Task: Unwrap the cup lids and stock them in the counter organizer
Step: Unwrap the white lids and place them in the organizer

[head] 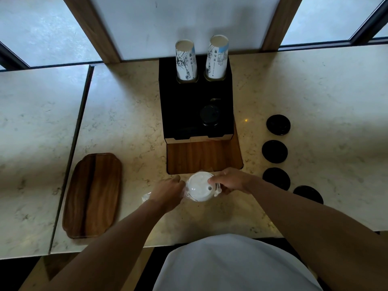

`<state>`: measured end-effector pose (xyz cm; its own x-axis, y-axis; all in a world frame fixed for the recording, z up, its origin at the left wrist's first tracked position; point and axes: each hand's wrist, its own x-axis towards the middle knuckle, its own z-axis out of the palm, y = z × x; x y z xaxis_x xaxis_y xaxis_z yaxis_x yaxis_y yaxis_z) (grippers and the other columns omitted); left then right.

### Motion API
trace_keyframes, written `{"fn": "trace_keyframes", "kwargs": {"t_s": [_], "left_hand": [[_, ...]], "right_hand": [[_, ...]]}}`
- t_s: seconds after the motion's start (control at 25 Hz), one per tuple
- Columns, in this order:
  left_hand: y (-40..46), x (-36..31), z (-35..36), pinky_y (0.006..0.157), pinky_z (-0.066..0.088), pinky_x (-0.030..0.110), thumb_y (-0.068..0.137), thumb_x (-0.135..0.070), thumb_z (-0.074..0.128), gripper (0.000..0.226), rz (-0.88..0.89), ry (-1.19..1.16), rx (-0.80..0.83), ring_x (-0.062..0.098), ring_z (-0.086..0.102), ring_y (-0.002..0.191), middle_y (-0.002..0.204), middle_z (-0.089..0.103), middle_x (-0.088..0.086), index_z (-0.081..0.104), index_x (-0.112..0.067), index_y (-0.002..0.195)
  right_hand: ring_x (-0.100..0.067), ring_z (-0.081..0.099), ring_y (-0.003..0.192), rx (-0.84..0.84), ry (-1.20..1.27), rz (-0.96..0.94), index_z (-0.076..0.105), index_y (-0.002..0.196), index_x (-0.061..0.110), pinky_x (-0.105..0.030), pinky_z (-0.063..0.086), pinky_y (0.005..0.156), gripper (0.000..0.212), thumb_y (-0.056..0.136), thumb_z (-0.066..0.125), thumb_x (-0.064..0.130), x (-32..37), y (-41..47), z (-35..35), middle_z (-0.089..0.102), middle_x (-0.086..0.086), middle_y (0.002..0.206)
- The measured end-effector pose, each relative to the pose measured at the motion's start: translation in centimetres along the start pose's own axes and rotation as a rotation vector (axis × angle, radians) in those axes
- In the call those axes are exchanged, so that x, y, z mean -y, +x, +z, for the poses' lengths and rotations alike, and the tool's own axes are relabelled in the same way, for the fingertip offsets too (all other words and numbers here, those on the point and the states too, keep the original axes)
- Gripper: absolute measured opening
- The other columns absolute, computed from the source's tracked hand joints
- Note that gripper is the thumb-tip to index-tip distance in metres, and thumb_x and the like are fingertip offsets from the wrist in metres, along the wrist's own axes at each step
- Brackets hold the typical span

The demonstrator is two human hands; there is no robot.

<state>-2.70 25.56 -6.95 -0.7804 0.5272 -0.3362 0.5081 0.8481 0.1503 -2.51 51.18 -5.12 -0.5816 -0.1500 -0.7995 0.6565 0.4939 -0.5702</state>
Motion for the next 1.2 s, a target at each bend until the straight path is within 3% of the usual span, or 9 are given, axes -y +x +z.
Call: {"fn": "trace_keyframes", "kwargs": {"t_s": [0.12,0.32,0.48,0.6,0.72,0.8,0.92,1.08,1.2], "left_hand": [[-0.5,0.7,-0.2,0.079,0.052,0.032,0.099,-0.03,0.053,0.026,-0.02,-0.012,-0.006,0.019,0.062,0.092,0.109,0.063,0.004,0.065,-0.017,0.118],[-0.9,1.9,-0.6,0.096,0.05,0.039,0.094,-0.039,0.056,0.046,-0.06,0.013,0.059,0.023,0.058,0.112,0.128,0.06,0.006,0.055,-0.018,0.135],[-1.5,3.3,-1.1,0.115,0.032,0.049,0.078,-0.082,0.046,0.102,-0.104,-0.044,0.201,0.028,0.04,0.14,0.156,0.04,0.008,0.023,-0.023,0.158],[-1.8,3.8,-2.1,0.122,0.02,0.057,0.075,-0.095,0.033,0.111,-0.168,-0.316,0.214,0.034,0.018,0.153,0.168,0.014,0.009,-0.004,-0.034,0.16],[-0.9,3.1,-3.7,0.11,0.039,0.049,0.089,-0.079,0.039,0.088,-0.141,-0.368,-0.076,0.029,0.04,0.136,0.151,0.04,0.009,0.026,-0.024,0.156],[0.6,1.8,-5.0,0.083,0.05,0.034,0.096,-0.058,0.05,0.052,-0.169,-0.514,-0.297,0.021,0.058,0.105,0.116,0.061,0.003,0.06,-0.016,0.126],[3.6,-1.0,-6.8,0.059,0.052,0.032,0.1,-0.038,0.057,0.031,-0.333,-0.907,-0.326,0.022,0.067,0.068,0.076,0.069,0.001,0.068,-0.013,0.086],[6.1,-4.0,-6.8,0.063,0.064,0.037,0.096,-0.036,0.066,0.037,-0.507,-1.256,-0.063,0.023,0.076,0.071,0.086,0.076,0.014,0.072,0.0,0.103],[6.4,-5.0,-5.9,0.06,0.063,0.03,0.094,-0.029,0.07,0.034,-0.565,-1.311,-0.059,0.024,0.075,0.083,0.104,0.074,0.015,0.07,0.0,0.111]], "right_hand": [[-0.02,0.072,0.073,-0.104,0.081,-0.022,0.078,0.095,0.004,-0.026,0.057,0.06,0.031,0.087,0.072,0.033,0.6,-0.2,-0.7,0.077,-0.013,0.084],[-0.024,0.073,0.079,-0.188,0.229,-0.112,0.075,0.098,0.001,-0.029,0.06,0.065,0.029,0.087,0.075,0.027,1.5,-0.1,-1.9,0.075,-0.017,0.093],[-0.029,0.073,0.096,-0.213,0.332,-0.146,0.07,0.107,0.002,-0.037,0.063,0.078,0.034,0.086,0.077,0.028,1.6,0.3,-2.4,0.072,-0.015,0.105],[-0.028,0.072,0.096,-0.243,0.406,-0.152,0.07,0.104,0.005,-0.039,0.063,0.081,0.031,0.086,0.075,0.031,1.3,0.6,-2.6,0.071,-0.014,0.108],[-0.029,0.072,0.096,-0.281,0.501,-0.135,0.07,0.1,0.012,-0.038,0.063,0.079,0.023,0.087,0.074,0.031,1.0,0.6,-2.9,0.07,-0.015,0.11],[-0.03,0.073,0.094,-0.285,0.515,-0.143,0.07,0.1,0.014,-0.037,0.063,0.075,0.023,0.087,0.074,0.032,0.8,0.5,-3.1,0.07,-0.016,0.109],[-0.028,0.074,0.094,-0.266,0.507,-0.172,0.07,0.102,0.015,-0.033,0.062,0.07,0.026,0.085,0.075,0.034,0.6,0.4,-3.3,0.07,-0.015,0.11],[-0.024,0.075,0.092,-0.267,0.523,-0.203,0.069,0.108,0.012,-0.031,0.061,0.068,0.035,0.083,0.078,0.036,0.5,0.1,-3.5,0.072,-0.011,0.108],[-0.021,0.076,0.087,-0.271,0.476,-0.203,0.07,0.11,0.011,-0.03,0.061,0.068,0.034,0.085,0.076,0.032,0.1,-0.2,-3.8,0.074,-0.011,0.106]]}}
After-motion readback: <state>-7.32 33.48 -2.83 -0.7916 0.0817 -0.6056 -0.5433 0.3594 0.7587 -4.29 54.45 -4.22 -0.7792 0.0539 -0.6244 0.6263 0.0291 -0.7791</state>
